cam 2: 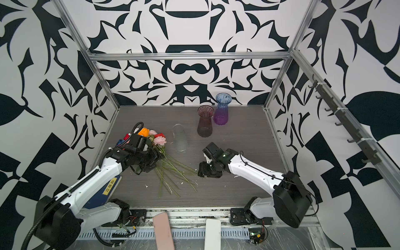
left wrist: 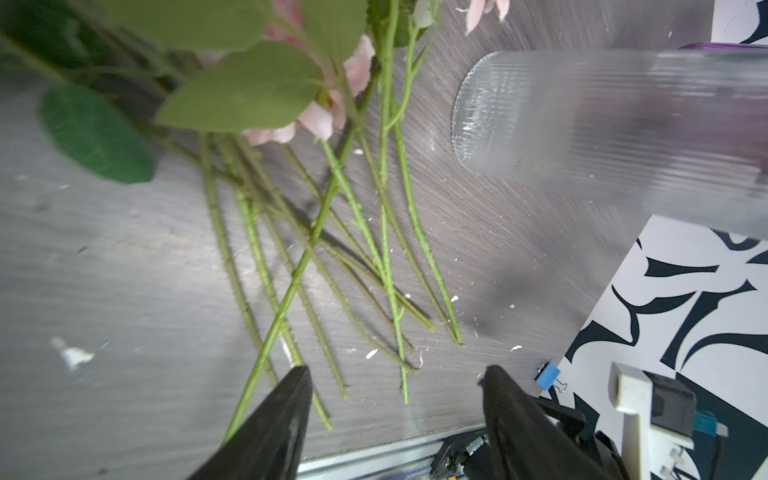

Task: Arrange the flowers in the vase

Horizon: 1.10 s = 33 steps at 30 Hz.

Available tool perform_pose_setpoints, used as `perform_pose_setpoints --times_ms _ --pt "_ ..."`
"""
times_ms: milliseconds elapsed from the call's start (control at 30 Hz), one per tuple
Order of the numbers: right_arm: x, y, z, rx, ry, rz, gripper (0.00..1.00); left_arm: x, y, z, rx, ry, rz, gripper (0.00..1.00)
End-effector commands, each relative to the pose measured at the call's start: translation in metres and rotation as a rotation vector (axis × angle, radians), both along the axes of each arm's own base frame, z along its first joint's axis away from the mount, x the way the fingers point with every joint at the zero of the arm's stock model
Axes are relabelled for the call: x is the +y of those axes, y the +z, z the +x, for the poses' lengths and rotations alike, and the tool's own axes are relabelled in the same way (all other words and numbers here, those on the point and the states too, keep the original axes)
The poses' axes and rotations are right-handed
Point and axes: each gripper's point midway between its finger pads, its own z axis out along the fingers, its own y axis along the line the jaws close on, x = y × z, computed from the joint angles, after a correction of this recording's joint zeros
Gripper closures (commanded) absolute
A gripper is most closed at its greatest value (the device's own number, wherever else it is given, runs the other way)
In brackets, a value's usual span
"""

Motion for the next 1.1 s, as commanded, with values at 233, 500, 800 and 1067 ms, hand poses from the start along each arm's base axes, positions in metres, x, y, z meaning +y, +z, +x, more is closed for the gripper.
perform_pose_setpoints --times_ms 233,500,800,1067 --pt "0.04 0.016 0.038 -0.014 -0.106 0.036 0.57 0.001 -0.019 0.039 0.06 0.028 0.035 0.44" --pt "0.05 0.018 0.046 -0.008 -0.003 -0.018 0.58 0.012 -0.017 0.062 0.052 0.061 0.131 0.61" --pt "0.05 0.013 0.047 -0.037 0.072 -0.035 0.56 0.005 -0.035 0.064 0.102 0.069 0.107 0.65" --pt "0.05 0.01 0.049 -0.043 0.002 0.003 0.56 0.005 -0.059 0.069 0.164 0.078 0.137 0.75"
